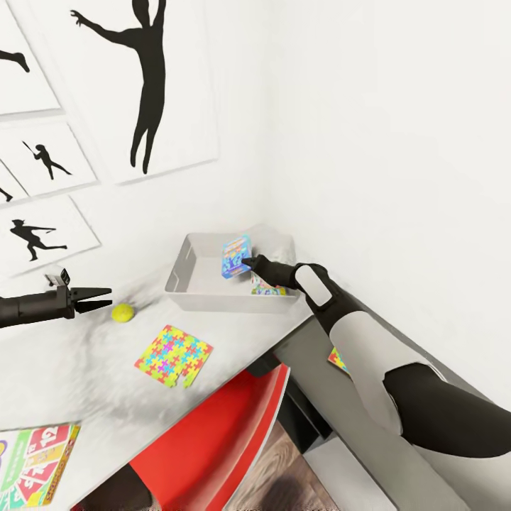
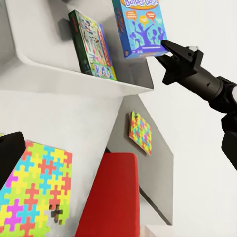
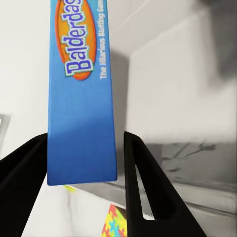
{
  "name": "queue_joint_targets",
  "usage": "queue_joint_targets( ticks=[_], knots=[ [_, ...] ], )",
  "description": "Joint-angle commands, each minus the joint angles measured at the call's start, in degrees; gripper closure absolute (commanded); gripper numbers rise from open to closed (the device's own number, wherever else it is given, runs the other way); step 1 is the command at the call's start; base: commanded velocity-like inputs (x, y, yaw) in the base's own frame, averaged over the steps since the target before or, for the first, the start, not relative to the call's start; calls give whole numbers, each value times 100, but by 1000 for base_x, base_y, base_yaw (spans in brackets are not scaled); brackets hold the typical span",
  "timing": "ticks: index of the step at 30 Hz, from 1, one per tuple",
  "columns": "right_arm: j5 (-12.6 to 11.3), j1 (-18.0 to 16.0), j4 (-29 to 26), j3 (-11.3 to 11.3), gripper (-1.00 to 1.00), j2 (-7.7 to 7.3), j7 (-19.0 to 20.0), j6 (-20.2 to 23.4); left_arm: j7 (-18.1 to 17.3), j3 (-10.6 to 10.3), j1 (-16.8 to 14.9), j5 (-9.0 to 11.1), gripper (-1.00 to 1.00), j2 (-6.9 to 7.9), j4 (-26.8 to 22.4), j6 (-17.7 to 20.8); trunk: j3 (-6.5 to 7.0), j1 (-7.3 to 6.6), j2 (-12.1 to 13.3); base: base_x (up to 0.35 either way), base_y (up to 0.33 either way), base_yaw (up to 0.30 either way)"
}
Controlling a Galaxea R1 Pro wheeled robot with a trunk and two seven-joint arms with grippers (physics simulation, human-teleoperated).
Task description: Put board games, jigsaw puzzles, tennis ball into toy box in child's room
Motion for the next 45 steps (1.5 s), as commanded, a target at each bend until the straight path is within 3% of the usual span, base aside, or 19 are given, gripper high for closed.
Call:
queue_joint_targets(
  ticks=[1,27,36,45],
  knots=[
    [9,-5,2,11,100,0,16,-33,-25,-3,-4,-4,-100,2,-2,61,-19,3,-11,0,0,0],
    [9,-11,-180,43,100,0,12,-165,-25,31,-4,-4,-100,2,-2,66,-259,3,-11,0,0,0],
    [-12,-5,-561,280,100,0,7,-184,-25,28,-4,-4,-100,2,-2,66,-292,3,-11,0,0,0],
    [-55,-5,-570,314,100,0,0,-170,-25,31,-4,-4,-100,2,0,65,-292,3,-11,0,0,0]
  ],
)
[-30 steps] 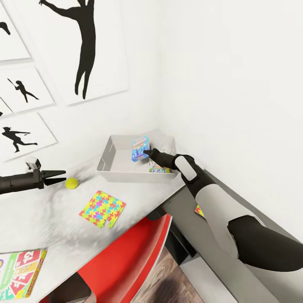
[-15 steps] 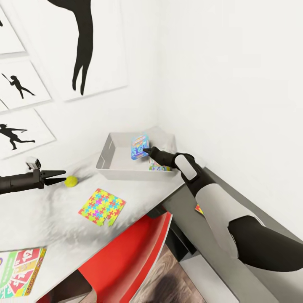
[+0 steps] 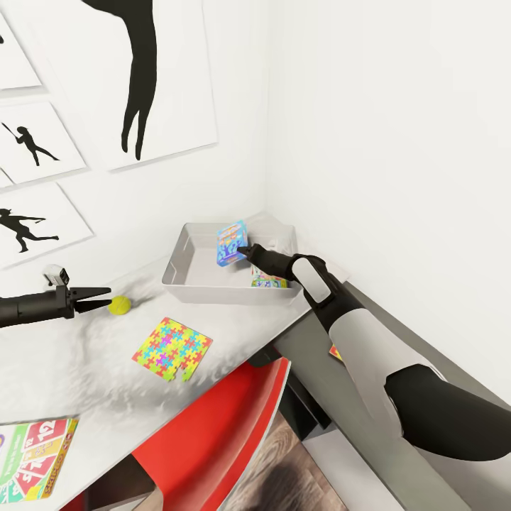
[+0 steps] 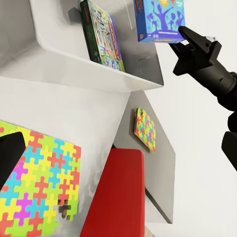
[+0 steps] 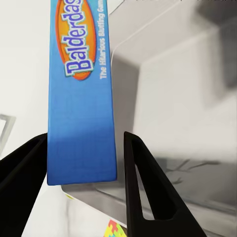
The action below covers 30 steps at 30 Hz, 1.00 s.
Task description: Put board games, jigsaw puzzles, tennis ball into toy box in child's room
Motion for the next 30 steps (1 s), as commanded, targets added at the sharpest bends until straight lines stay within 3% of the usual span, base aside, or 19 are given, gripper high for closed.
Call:
queue_joint_targets(
  ticks=[1,30],
  knots=[
    [0,-2,2,2,100,0,11,5,-25,-4,-3,-5,-100,2,-2,61,-9,3,-10,0,0,0],
    [-5,-4,3,11,100,0,10,-7,-25,-20,-3,-5,-100,2,2,62,-9,3,-10,0,40,0]
  ],
)
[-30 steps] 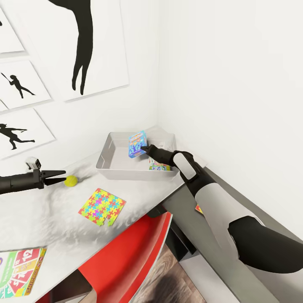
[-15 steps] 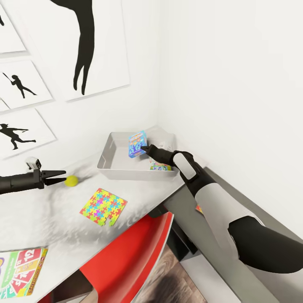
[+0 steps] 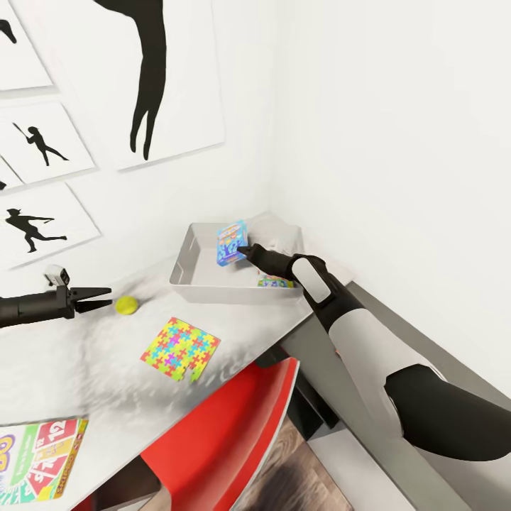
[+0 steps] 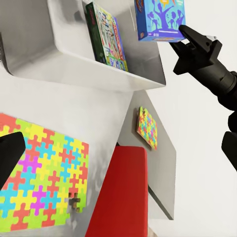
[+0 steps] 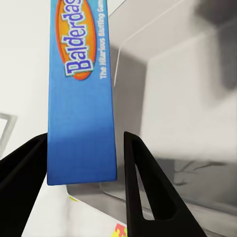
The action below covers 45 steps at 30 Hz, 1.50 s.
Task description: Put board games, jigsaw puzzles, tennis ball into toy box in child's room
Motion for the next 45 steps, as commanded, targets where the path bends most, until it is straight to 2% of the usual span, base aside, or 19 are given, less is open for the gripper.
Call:
queue_joint_targets(
  ticks=[1,45],
  knots=[
    [1,-6,2,1,100,0,11,14,-25,-2,-3,-5,-100,2,-2,61,-9,3,-10,0,9,0],
    [1,-7,2,3,100,0,6,43,-25,0,-3,-5,-100,-6,1,57,-9,3,-10,22,41,0]
  ],
)
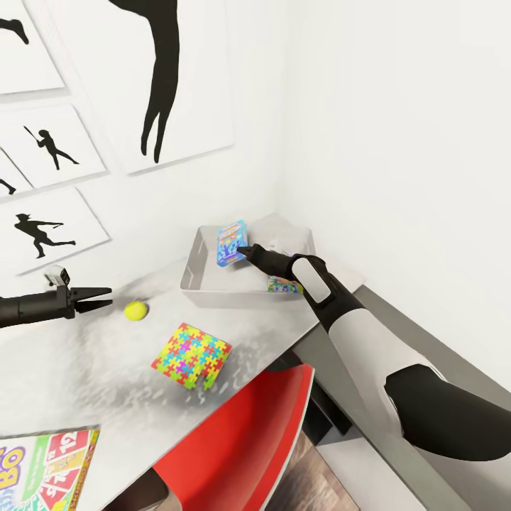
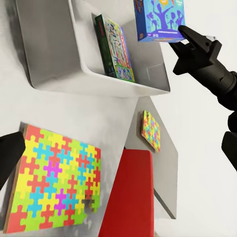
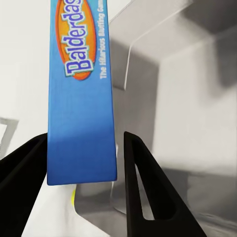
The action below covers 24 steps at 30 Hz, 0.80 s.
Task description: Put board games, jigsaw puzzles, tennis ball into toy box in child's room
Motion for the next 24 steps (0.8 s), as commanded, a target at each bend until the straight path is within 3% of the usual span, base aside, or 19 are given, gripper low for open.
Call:
queue_joint_targets(
  ticks=[1,24],
  knots=[
    [2,-6,2,2,100,0,10,23,-25,0,-3,-4,-100,2,-3,61,-9,3,-10,0,4,0],
    [-21,-6,50,-1,100,0,-27,-165,-25,-4,-3,-4,-100,2,-3,60,-9,3,-10,0,0,0]
  ],
)
